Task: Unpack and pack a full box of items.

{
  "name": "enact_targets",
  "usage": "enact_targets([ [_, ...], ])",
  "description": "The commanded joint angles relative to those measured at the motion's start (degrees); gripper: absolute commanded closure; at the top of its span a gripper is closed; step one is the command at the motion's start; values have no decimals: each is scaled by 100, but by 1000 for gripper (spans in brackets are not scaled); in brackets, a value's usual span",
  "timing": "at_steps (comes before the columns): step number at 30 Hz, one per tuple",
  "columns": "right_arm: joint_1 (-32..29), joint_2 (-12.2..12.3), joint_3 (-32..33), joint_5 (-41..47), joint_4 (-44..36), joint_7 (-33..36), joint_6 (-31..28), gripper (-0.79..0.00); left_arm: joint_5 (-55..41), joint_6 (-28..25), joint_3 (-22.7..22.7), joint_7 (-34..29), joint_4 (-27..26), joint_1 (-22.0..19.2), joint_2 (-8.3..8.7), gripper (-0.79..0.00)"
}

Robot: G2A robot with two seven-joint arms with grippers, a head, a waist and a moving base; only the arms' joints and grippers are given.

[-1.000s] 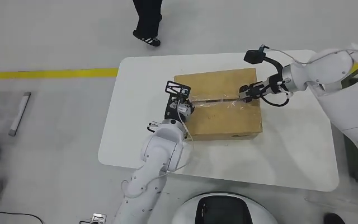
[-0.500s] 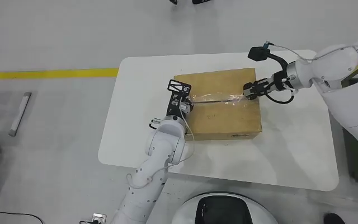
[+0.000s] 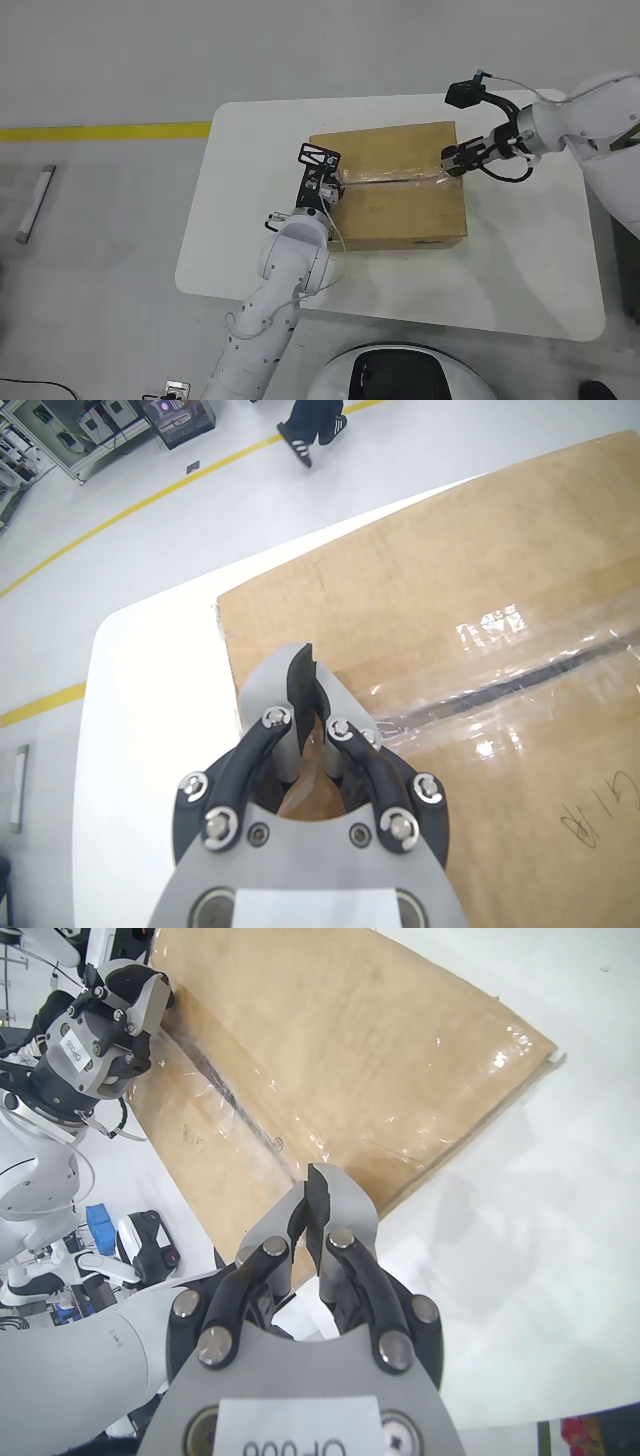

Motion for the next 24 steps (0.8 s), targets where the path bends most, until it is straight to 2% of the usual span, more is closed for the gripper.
enact_targets([
  [1, 23, 19, 13, -62, 7, 54, -26, 0, -1, -7, -10, -9, -6, 6, -8, 0],
  [9, 32, 64, -1, -200, 47, 43, -103, 0, 38, -63, -2, -7, -27, 34, -43, 0],
  [11, 31, 68, -26, -237, 50, 18, -105, 0, 49, -75, -9, -16, -27, 37, -51, -25],
  [14, 20, 82, -31, -218, 26, 45, -115, 0, 61, -86, -18, -19, -32, 44, -62, -126],
  [16, 23, 101, -1, -220, 8, 81, -134, 0, 52, -101, -24, -23, -43, 49, -71, -145],
  [19, 43, 139, 69, -271, -32, 117, -193, 0, 58, -121, -29, -19, -44, 56, -82, -123],
  [21, 46, 162, 98, -332, -80, 127, -248, 0, 66, -128, -32, -20, -48, 64, -90, -145],
  [23, 36, 180, 92, -401, -137, 145, -360, 0, 80, -133, -34, -33, -47, 68, -98, -215],
  [24, 27, 186, 94, -392, -131, 138, -366, 0, 83, -133, -35, -31, -48, 67, -102, -289],
])
